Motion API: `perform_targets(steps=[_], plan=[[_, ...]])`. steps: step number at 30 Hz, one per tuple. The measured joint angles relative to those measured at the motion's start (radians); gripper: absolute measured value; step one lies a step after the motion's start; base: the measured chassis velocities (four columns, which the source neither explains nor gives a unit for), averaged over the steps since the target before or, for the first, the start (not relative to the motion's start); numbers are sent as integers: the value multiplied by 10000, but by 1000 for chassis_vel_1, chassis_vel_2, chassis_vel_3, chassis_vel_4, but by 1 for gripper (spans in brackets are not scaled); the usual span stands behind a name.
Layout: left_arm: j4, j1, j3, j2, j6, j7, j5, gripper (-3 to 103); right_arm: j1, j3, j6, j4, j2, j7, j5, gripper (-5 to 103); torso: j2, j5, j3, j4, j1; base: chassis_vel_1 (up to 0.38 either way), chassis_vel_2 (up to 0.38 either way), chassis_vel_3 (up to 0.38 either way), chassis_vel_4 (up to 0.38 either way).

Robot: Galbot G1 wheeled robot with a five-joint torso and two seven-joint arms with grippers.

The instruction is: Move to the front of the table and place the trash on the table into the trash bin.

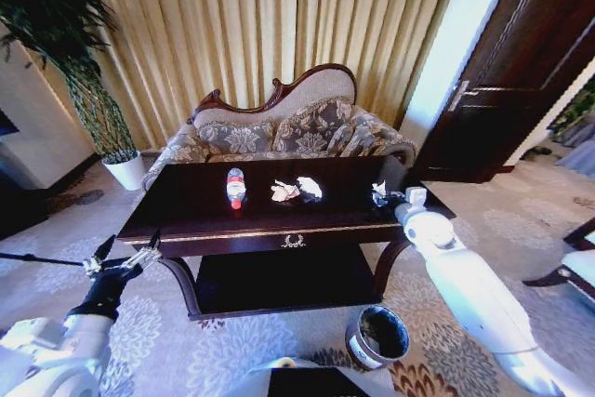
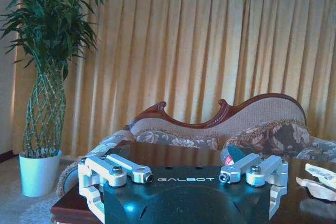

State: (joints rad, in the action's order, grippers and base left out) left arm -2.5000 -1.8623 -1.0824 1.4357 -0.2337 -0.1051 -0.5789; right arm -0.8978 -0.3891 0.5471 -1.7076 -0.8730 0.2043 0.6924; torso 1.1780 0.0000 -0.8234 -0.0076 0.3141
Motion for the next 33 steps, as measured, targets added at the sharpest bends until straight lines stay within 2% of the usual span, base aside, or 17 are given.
perform_targets(steps=[3, 4, 5, 8, 13, 17, 21, 24, 27, 33], plan=[[0, 58, 37, -15, -52, 5, 11, 100, -9, -33, -11, -24, 62, -5, 36, 13, 0, 0, 0, 0, 0, 0, 0, 0, 0], [0, 58, 37, -15, -52, 5, 11, 100, -9, -33, -11, -24, 62, -5, 36, 13, 0, 0, 0, 0, 0, 0, 0, 0, 0], [0, 57, 49, -6, -64, 6, 18, 100, -25, -52, -14, -46, 70, -5, 46, 7, 0, 0, 0, 1, 0, 0, 0, 0, 0], [0, 34, 59, 14, -71, 6, 31, 100, -136, -167, -43, -196, 80, -6, 135, 1, 0, 0, 0, 1, 0, 0, 0, 0, 0], [0, 16, 57, 31, -72, 8, 37, 100, -596, -525, -288, -863, 123, -15, 481, 0, 0, 1, 0, 3, 0, 0, 0, 0, 0], [0, 19, 57, 31, -72, 12, 39, 100, -1430, -1236, -399, -1934, 148, -20, 880, 0, 0, 0, 0, 2, 0, 0, 0, 0, 0], [1, 52, 216, -30, -141, 117, 38, 100, -3025, -2700, -417, -3750, 125, 0, 1337, 0, 1, -1, 1, -3, -1, 0, 0, 0, 0], [1, 57, 272, -34, -181, 188, 28, 100, -3672, -3271, -438, -4481, 69, 10, 1434, 0, 0, -1, 1, -2, -1, 0, 0, 0, 0], [1, 70, 273, -35, -191, 213, 11, 100, -4343, -3745, -579, -5299, -117, 69, 1449, 0, 1, -1, 1, 1, -1, 0, 0, 0, 0], [2, 136, 289, -100, -194, 243, 16, 100, -5943, -4192, -876, -6804, -1057, 299, 774, 0, 1, -1, 1, -1, -1, 0, 0, 0, 0]])
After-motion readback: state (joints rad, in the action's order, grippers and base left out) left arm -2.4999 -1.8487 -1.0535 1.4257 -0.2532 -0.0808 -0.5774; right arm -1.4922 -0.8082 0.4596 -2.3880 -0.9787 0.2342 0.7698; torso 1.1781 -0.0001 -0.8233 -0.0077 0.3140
